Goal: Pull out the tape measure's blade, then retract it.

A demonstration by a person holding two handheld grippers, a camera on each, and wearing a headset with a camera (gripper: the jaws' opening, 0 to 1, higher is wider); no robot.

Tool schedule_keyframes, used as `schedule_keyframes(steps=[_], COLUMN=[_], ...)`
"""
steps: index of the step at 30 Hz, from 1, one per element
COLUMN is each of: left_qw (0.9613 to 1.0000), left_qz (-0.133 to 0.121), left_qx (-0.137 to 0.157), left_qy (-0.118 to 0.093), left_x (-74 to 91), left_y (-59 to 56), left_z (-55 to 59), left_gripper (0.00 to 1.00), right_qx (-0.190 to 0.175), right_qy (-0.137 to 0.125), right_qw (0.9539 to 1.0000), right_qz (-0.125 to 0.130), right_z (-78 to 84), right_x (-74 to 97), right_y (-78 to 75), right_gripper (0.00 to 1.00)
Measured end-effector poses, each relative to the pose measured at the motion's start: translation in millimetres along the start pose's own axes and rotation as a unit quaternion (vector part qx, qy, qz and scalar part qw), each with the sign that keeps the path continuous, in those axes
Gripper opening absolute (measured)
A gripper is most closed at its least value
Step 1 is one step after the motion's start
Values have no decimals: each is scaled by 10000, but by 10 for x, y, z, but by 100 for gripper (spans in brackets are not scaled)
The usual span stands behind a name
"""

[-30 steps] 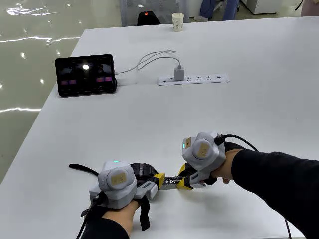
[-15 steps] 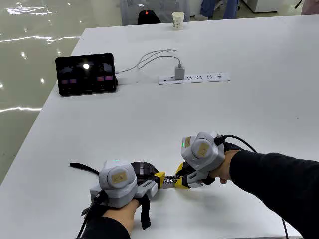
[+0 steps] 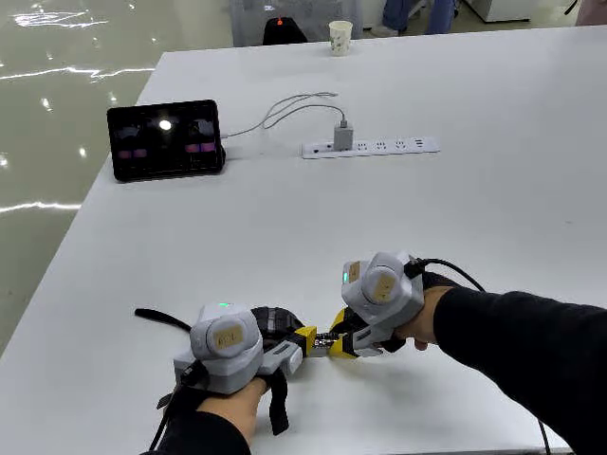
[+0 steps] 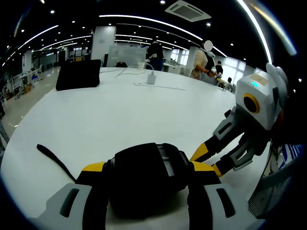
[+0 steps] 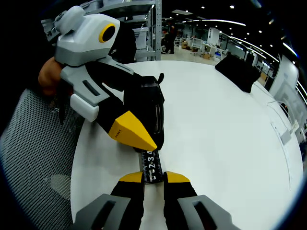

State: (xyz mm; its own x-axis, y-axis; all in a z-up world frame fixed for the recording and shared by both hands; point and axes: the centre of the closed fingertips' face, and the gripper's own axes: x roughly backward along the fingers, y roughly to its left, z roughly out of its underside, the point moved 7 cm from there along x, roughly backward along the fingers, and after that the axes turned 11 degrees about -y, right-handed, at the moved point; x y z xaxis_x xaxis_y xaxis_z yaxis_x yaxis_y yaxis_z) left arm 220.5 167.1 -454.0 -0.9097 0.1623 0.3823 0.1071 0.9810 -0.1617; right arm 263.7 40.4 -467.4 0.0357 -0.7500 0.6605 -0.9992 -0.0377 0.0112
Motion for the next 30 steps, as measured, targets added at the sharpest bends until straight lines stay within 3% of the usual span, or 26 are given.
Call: schedule_keyframes(steps=[30], left_qw=[10000], left_qz=[5], left_qx=[39], left_qy=[-14], left_x=[-1], left_y=[11], left_z=[-3], left_gripper=[63], right_qx=[-24], right_qy=[-120], right_qw=[9999], right_qz=[-28], right_z=[-113], right_x=[-144], right_y=[29], right_gripper=[12])
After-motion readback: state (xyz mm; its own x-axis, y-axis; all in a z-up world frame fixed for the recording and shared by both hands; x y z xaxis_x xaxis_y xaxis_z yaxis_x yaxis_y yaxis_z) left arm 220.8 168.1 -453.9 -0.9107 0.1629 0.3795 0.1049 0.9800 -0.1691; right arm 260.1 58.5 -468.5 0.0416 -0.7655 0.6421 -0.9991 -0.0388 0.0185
